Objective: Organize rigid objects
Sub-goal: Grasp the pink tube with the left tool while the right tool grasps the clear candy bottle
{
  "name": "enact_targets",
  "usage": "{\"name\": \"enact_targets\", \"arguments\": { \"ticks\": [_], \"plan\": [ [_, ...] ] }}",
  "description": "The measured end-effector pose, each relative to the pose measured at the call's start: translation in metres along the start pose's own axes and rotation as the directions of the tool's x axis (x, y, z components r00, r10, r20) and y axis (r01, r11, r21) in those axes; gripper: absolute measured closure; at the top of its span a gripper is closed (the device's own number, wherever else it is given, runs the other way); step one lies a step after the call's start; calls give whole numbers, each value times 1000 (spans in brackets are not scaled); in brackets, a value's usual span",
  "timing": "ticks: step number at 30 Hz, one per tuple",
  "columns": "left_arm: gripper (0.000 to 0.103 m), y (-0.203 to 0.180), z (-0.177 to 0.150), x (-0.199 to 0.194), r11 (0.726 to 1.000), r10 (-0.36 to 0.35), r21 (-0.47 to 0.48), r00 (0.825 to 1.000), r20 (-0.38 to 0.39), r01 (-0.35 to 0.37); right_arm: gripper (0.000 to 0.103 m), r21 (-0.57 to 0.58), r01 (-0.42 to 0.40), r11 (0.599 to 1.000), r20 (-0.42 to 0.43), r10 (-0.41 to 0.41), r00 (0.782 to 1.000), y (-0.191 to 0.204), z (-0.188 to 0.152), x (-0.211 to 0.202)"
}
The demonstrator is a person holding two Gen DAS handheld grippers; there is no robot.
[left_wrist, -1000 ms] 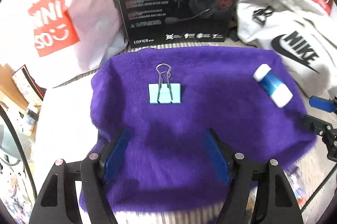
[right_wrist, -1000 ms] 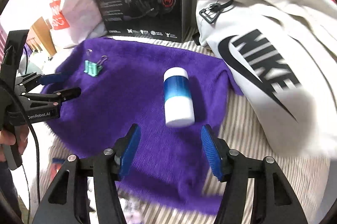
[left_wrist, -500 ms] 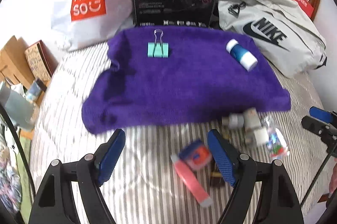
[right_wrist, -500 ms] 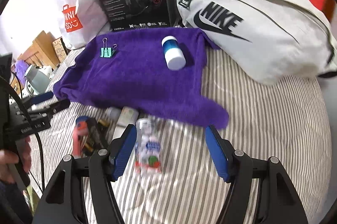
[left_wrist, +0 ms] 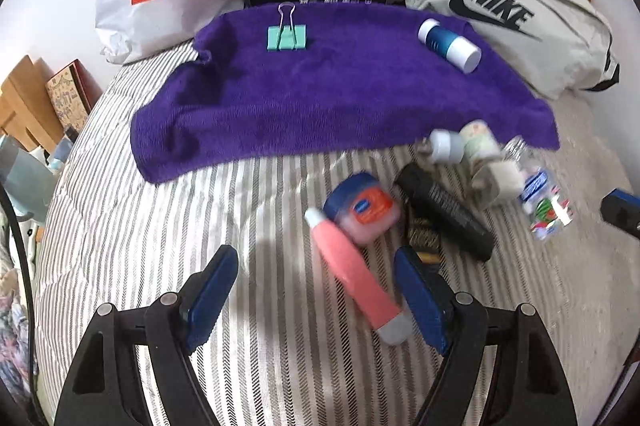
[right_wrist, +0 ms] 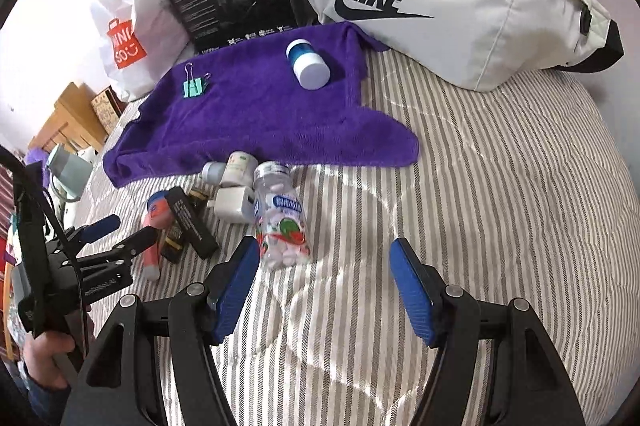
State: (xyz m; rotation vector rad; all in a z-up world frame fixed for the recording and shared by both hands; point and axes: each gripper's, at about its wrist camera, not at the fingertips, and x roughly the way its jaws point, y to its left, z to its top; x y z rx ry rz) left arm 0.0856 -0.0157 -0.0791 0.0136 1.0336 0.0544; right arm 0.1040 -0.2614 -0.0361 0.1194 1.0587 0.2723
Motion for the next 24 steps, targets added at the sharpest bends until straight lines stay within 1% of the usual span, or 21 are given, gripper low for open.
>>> {"name": "enact_targets", "arguments": {
  "ticks": [3, 5, 10, 18, 22, 24],
  "plan": [
    [23, 3, -5, 6, 1000, -12, -6, 1000, -13, 12, 36, -11, 7, 1000, 6, -7, 1000, 4, -4, -2],
    [23, 5, -8, 5, 999, -29, -21, 1000, 4, 29, 36, -19, 3, 1000, 11, -3, 1000, 6, -6, -3],
    [22, 7, -12, 1, 1000, -17, -12, 1000, 15, 17, 36, -23, 6, 1000, 9, -6, 1000, 8, -12, -1],
    [22, 20, -18, -4, 1000, 0, -31, 1000, 28, 1, 36, -39, 16, 999, -14, -17, 1000, 11, -16, 9],
    [24, 29, -20, -5, 998, -27, -55, 998, 49, 30, 36, -42, 18, 999, -18, -19, 1000, 11, -16, 11],
    [27, 29, -18, -4, 998, -25, -51, 998, 54, 28, 36, -40, 15, 999, -16, -16, 1000, 11, -16, 11]
  ]
}}
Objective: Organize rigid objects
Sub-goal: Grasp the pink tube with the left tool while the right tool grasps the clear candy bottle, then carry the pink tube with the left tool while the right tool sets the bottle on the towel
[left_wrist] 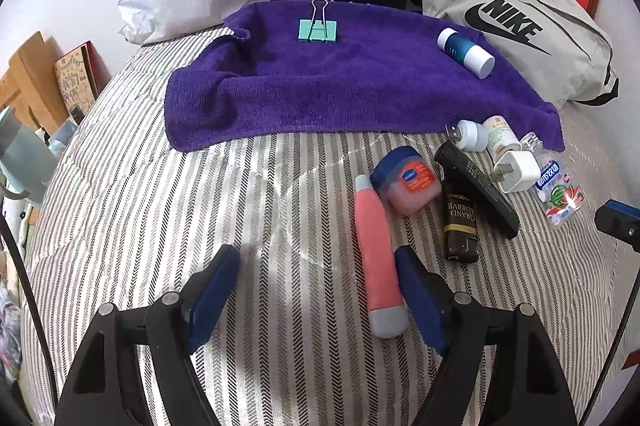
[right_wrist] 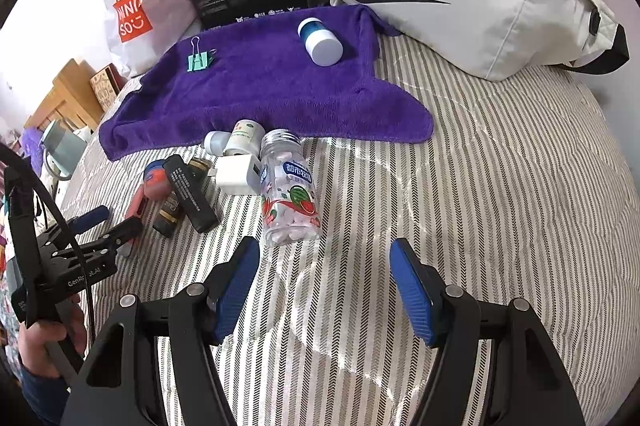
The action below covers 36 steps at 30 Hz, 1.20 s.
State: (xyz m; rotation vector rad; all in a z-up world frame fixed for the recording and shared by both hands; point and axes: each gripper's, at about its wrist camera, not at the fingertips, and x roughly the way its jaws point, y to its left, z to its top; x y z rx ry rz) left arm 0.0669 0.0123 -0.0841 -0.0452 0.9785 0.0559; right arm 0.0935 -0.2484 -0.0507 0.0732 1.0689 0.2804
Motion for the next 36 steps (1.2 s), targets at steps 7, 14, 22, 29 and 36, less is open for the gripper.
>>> {"name": "enact_targets", "arguments": {
  "ticks": [7, 14, 22, 29, 36],
  "plan": [
    [64, -20, 6, 1, 996, -13, 83, 1000, 5, 12, 36, 4, -13, 1000, 5, 13, 1000, -3, 4, 3],
    [86, -26, 7, 0, 994, -47, 99, 999, 6, 46, 36, -55, 0, 998, -10, 0, 1000, 4, 18, 21],
    [86, -26, 6, 0, 994, -48, 100, 999, 6, 47, 36, -144, -10, 990, -53, 2, 999, 28, 22, 57],
    [86, -25, 7, 0, 993, -54, 103, 999, 5, 54, 48, -255, 32, 966, -14, -36, 999, 41, 19, 60],
    [86, -25, 6, 0, 993, -55, 106, 998, 10, 54, 62, -258, 17, 966, -1, -18, 1000, 33, 24, 60]
  ]
}}
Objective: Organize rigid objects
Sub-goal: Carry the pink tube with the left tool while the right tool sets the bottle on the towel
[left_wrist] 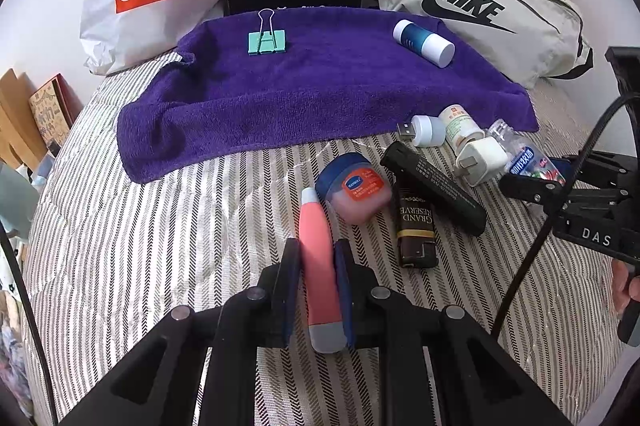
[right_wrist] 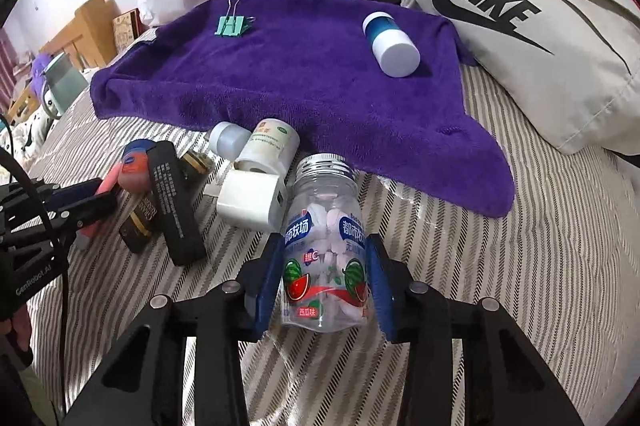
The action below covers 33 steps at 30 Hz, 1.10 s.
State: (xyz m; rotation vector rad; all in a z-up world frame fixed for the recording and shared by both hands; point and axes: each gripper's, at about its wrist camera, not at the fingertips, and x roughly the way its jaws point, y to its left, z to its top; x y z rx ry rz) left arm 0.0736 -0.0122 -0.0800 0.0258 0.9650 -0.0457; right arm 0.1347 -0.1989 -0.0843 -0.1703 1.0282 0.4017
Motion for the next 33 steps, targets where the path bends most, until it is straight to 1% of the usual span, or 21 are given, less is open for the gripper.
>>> {"name": "enact_targets", "arguments": {
  "ticks": [5, 7, 11, 16, 21, 26, 33],
  "plan": [
    [85, -2, -1, 0, 1000, 14, 9, 1000, 5, -14, 62, -13, 22, 1000, -7, -22, 1000, 3, -3, -2],
    [85, -2, 0, 0, 1000, 14, 9, 1000, 5, -14, 62, -4, 25, 1000, -15, -25, 1000, 3, -5, -4],
    [85, -3, -1, -1, 1000, 18, 11, 1000, 10, -18, 62, 2, 20, 1000, -4, -20, 1000, 1, -9, -5],
    [86, -2, -2, -2, 1000, 11, 4, 1000, 4, -11, 62, -4, 19, 1000, -11, -19, 1000, 2, -8, -5],
    [86, 5, -4, -11, 1000, -13, -20, 1000, 9, 13, 62, 3, -1, 1000, -24, 1, 1000, 0, -12, -13],
    [86, 11, 0, -19, 1000, -6, -25, 1000, 16, 6, 62, 5, -2, 1000, -25, 2, 1000, -2, -17, -24],
    [86, 20, 13, -31, 999, -10, -40, 999, 32, 11, 62, -9, 1, 1000, -26, -1, 1000, -3, -12, -37]
  ]
}}
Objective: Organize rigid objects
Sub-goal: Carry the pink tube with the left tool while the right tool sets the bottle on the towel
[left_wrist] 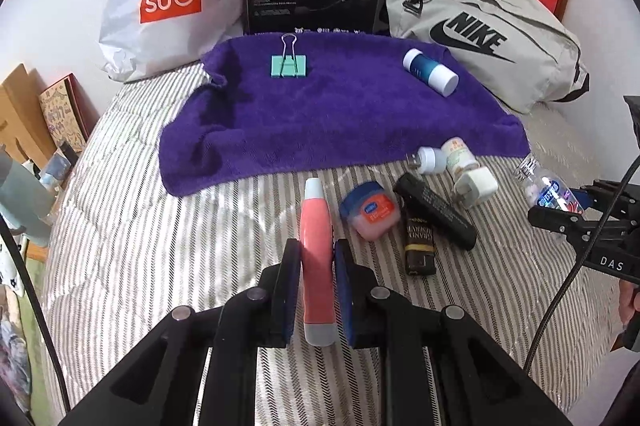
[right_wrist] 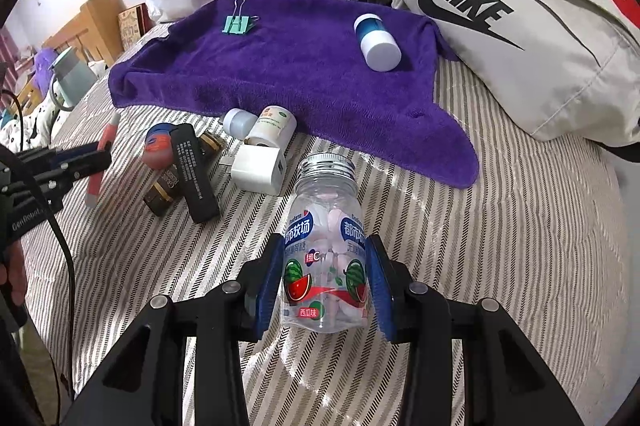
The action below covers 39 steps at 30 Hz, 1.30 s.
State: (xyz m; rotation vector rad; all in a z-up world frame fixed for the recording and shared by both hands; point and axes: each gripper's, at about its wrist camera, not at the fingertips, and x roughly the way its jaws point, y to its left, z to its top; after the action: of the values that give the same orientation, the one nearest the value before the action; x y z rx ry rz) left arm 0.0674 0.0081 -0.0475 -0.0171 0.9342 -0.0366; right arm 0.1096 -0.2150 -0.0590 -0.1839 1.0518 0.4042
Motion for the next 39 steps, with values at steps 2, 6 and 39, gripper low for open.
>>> {"name": "enact_targets", "arguments": {
  "ticks": [2, 6, 39],
  "plan": [
    [86, 2, 4, -2, 1000, -2, -4, 1000, 2, 2, 62, 0, -8, 1000, -1, 8, 1000, -1, 2, -1],
    [86, 4, 13, -7, 1000, 7, -2, 1000, 10, -7, 62, 1, -18, 1000, -2, 18, 1000, -1, 7, -5],
    [86, 34, 113, 45, 1000, 22, -20, 1000, -2, -22, 62, -9, -43, 999, -17, 43, 999, -35, 117, 37]
  ]
}}
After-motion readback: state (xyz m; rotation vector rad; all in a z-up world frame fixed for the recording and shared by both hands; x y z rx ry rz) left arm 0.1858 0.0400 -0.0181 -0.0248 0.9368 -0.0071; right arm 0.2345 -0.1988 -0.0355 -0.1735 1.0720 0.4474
